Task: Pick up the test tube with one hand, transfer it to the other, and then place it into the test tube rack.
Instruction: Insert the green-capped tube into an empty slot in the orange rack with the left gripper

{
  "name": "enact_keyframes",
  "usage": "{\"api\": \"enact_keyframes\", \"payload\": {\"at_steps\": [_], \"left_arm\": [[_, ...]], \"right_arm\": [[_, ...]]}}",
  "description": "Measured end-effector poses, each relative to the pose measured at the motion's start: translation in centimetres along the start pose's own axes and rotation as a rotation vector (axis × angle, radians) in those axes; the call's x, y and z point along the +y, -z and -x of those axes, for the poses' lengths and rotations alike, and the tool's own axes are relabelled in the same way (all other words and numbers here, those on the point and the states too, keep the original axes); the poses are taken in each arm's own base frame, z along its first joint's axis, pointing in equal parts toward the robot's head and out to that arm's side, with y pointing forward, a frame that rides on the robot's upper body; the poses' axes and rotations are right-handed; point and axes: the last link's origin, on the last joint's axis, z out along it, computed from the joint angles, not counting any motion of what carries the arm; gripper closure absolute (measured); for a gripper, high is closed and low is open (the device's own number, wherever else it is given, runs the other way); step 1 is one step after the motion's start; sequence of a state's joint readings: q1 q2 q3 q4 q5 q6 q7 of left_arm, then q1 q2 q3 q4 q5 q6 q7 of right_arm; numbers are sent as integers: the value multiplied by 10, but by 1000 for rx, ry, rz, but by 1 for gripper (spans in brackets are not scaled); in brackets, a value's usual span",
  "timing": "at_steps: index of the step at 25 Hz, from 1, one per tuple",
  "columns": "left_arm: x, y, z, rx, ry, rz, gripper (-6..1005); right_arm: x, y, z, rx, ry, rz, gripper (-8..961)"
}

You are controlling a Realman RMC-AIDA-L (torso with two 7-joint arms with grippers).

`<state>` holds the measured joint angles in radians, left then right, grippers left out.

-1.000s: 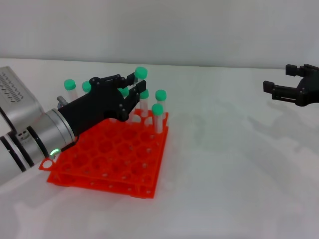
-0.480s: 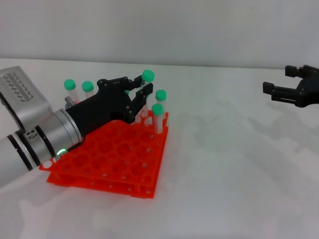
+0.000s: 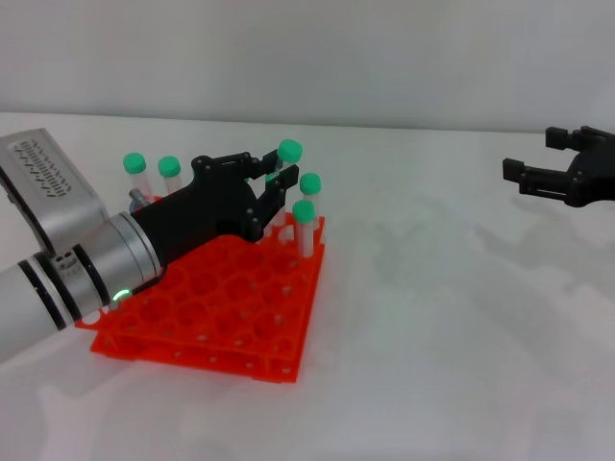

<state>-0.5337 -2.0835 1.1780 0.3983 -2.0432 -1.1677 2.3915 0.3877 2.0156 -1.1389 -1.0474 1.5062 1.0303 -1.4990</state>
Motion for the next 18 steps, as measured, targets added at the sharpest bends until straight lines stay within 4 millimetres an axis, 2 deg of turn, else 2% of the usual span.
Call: {"api": "enact_keyframes", "payload": {"at_steps": [18], "left_arm": [[1,-4,-2,-2,-10,18,765]], "right_arm": [[-1,-3,1,0,-2,-1,124]]}}
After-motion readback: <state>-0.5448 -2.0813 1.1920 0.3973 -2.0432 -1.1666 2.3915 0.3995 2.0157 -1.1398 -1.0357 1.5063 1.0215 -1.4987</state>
